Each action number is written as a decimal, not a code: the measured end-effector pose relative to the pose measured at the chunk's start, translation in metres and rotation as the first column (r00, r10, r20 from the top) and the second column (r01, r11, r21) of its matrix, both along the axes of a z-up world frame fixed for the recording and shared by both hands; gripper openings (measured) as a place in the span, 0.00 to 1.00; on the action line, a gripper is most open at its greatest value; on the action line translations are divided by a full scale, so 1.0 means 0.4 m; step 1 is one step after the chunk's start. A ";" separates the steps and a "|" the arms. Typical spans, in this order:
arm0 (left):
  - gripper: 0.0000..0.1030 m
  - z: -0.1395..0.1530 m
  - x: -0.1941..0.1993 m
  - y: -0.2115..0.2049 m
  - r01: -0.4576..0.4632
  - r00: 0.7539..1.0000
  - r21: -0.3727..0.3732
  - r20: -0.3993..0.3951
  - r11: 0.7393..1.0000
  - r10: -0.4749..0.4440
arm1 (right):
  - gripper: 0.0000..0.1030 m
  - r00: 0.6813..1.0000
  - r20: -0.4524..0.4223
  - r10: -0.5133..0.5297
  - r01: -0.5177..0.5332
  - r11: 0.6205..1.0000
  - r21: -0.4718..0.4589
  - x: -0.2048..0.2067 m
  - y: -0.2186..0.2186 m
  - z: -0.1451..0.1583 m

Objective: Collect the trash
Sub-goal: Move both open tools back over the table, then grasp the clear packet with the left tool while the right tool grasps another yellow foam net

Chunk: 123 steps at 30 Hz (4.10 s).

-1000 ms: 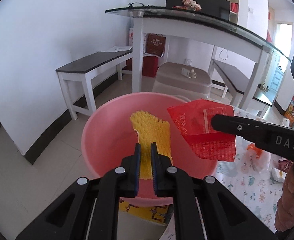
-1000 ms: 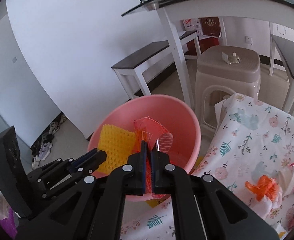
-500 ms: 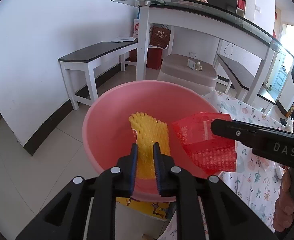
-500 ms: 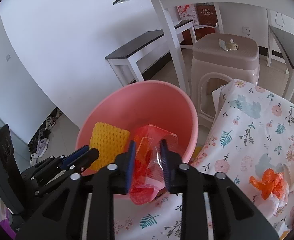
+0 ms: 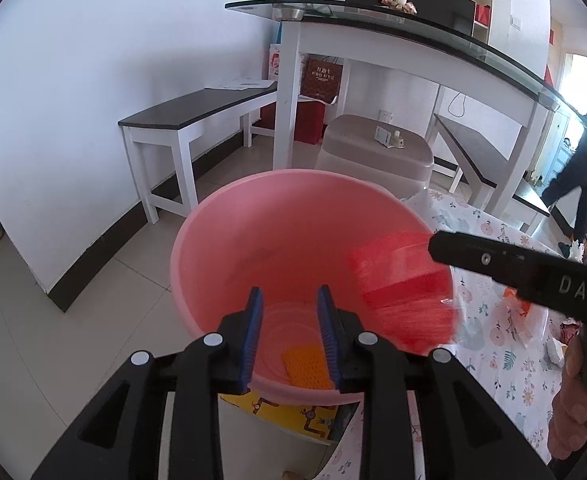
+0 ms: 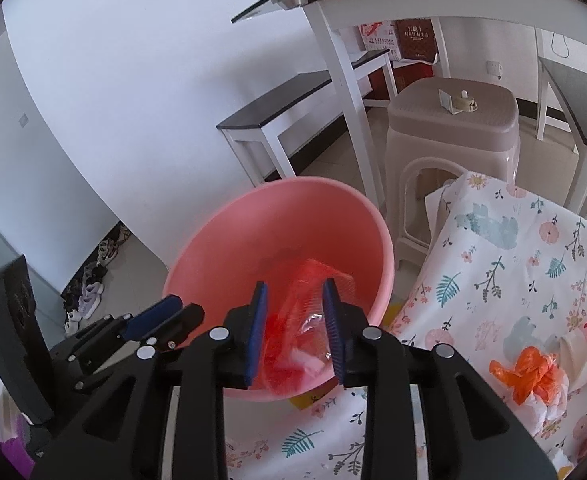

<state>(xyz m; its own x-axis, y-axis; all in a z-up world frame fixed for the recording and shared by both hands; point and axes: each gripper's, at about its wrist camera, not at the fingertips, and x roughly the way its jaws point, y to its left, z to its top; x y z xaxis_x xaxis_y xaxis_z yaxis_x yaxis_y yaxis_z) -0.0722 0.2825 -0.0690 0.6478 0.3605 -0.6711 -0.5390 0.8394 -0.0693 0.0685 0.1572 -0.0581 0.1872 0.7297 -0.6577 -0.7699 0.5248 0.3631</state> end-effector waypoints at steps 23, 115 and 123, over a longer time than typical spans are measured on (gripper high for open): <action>0.27 0.046 0.048 -0.144 0.185 0.982 -0.013 0.053 0.983 -0.184 | 0.33 0.989 0.076 -0.124 0.128 0.991 -0.044 -0.037 -0.191 0.004; 0.40 -0.052 0.199 -0.909 0.851 0.507 -0.136 -0.043 0.508 -0.861 | 0.41 0.692 0.013 -0.722 0.722 0.691 -0.038 -0.115 -1.076 -0.077; 0.27 -0.087 0.240 -0.921 0.821 0.549 -0.131 -0.083 0.555 -0.832 | 0.41 0.699 0.011 -0.715 0.714 0.698 -0.046 -0.109 -1.073 -0.084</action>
